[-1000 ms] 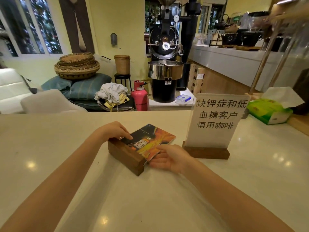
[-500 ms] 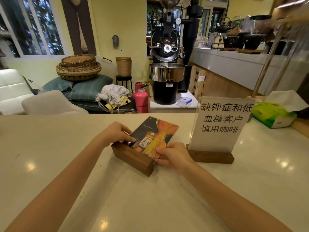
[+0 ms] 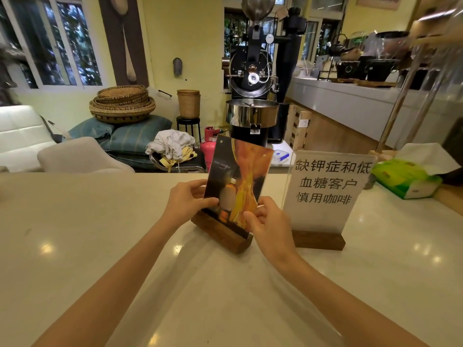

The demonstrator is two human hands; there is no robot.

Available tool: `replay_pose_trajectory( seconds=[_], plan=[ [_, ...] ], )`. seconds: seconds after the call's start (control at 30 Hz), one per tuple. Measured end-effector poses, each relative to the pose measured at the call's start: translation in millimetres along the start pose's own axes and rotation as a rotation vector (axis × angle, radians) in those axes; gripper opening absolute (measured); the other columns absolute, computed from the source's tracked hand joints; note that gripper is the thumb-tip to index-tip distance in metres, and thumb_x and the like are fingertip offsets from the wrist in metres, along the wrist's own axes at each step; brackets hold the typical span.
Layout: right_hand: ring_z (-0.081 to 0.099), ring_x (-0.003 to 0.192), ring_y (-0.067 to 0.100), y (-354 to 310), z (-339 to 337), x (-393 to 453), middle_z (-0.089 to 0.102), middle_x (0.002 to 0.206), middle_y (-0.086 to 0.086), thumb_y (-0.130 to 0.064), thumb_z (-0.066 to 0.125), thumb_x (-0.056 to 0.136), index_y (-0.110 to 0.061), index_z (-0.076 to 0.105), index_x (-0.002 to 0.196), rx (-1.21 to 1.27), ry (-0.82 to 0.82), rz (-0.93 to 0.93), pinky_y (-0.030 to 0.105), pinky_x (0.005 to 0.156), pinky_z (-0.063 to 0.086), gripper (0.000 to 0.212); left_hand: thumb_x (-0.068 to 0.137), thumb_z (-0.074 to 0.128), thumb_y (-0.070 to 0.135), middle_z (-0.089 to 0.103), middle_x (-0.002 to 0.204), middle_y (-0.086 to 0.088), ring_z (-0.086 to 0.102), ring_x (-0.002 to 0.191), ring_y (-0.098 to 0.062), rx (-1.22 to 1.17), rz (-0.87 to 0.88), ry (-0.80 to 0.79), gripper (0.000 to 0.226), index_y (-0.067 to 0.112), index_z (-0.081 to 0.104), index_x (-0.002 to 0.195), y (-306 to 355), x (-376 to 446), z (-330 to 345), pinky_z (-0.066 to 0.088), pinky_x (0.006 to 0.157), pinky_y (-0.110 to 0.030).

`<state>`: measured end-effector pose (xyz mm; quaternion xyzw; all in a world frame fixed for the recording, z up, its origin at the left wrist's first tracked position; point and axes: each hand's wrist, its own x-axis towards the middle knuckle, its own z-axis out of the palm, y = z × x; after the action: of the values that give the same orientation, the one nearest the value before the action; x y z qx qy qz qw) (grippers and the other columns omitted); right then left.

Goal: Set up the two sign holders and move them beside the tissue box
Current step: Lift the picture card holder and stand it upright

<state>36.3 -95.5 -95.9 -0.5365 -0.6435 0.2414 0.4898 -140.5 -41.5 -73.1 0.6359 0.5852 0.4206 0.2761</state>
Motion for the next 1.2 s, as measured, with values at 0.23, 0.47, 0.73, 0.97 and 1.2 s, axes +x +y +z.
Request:
replay_pose_trajectory(
  seconds=[0.23,0.47,0.73,0.97,1.2],
  plan=[
    [0.062,0.076,0.015,4,-8,-14,0.062,0.086,0.001,-0.019,0.052,0.09,-0.011,0.052,0.105,-0.132,-0.021,-0.116,0.018,0.061,0.049,0.018,0.063,0.081,0.02,0.066,0.113,-0.013,0.063,0.103,-0.025,-0.034,0.023,0.014,0.058,0.008,0.056,0.114,-1,-10,15,0.051,0.094,-0.04],
    [0.065,0.082,0.022,4,-10,-19,0.068,0.094,0.013,-0.02,0.051,0.09,-0.009,0.051,0.111,-0.147,-0.006,-0.139,0.031,0.07,0.056,0.024,0.064,0.081,0.021,0.059,0.123,-0.009,0.056,0.112,-0.022,-0.072,0.011,-0.037,0.069,0.012,0.045,0.122,0,-19,22,0.047,0.098,-0.036],
    [0.056,0.091,0.008,4,-22,-19,0.059,0.1,-0.005,-0.026,0.052,0.089,-0.014,0.05,0.113,-0.088,-0.114,-0.085,0.01,0.071,0.045,0.028,0.065,0.08,0.021,0.058,0.126,-0.009,0.055,0.114,-0.023,-0.082,0.01,-0.03,0.075,0.016,0.039,0.128,-1,-26,28,0.045,0.093,-0.031],
    [0.066,0.074,0.019,30,-90,-24,0.068,0.094,0.01,-0.012,0.069,0.076,-0.02,0.062,0.078,0.137,0.172,0.097,0.025,0.065,0.058,0.012,0.067,0.078,0.02,0.05,0.134,-0.012,0.05,0.121,-0.029,-0.063,0.017,-0.057,0.082,0.018,0.031,0.133,1,-26,29,0.049,0.097,-0.044],
    [0.057,0.092,0.02,46,-141,-10,0.06,0.1,0.004,-0.015,0.077,0.068,-0.012,0.054,0.107,0.142,0.481,0.263,0.034,0.079,0.05,0.046,0.065,0.079,0.018,0.04,0.143,-0.011,0.042,0.129,-0.029,-0.072,0.083,-0.031,0.097,0.02,0.018,0.14,3,-32,37,0.044,0.1,-0.044]
  ],
)
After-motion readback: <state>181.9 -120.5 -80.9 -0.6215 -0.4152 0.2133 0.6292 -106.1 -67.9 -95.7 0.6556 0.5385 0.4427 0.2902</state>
